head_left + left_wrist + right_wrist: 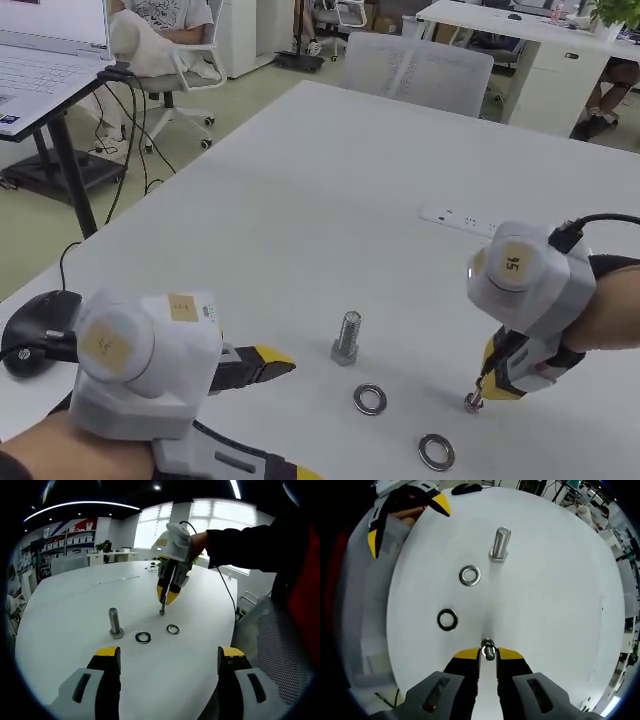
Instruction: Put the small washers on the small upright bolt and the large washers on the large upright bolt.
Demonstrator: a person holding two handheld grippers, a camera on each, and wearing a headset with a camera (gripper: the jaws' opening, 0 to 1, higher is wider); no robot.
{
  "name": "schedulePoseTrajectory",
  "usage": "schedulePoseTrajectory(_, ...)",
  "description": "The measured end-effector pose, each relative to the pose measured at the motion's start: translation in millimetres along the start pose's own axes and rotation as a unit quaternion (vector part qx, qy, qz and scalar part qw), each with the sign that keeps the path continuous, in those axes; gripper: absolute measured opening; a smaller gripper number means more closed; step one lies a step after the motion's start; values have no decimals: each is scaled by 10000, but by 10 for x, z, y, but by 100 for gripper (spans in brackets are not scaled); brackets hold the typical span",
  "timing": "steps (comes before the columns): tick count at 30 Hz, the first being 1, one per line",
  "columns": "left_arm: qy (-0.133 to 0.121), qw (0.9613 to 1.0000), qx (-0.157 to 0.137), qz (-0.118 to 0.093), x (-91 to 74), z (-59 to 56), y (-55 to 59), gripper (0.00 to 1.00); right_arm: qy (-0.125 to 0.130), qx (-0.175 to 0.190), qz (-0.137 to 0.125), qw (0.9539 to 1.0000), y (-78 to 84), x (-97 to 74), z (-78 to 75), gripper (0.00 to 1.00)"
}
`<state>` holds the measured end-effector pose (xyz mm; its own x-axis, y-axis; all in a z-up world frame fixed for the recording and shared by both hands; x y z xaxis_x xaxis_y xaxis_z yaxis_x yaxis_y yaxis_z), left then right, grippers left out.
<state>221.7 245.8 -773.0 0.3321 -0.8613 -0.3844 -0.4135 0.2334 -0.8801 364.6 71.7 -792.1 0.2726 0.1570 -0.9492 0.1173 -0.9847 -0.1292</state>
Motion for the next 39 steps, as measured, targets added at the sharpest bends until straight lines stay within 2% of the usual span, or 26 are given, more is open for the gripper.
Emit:
schedulePoseTrajectory(9,-2,10000,-17,12,-4,0,9,79,-52,67,21,10000,29,142,41,14)
schedulePoseTrajectory(28,4,10000,-25,14,3,-3,25,79,-19,123,-37,9999,33,197,64,16)
schedulePoseTrajectory(39,1,10000,-23,18,7,-10,29,79,34,311,-82,9995,92,182,46,27)
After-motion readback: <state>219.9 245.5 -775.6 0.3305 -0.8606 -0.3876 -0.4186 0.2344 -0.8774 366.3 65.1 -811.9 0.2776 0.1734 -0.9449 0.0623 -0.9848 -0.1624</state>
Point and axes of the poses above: the centre of the closed fingertips' face, and the gripper's own axes: x roughly forward along the fingers, z roughly to its left, y roughly out of its underside, the point moved 5 cm from there along -x, roughly backward along the fingers, and after that the axes turned 14 degrees about y, right-handed, at the moved point
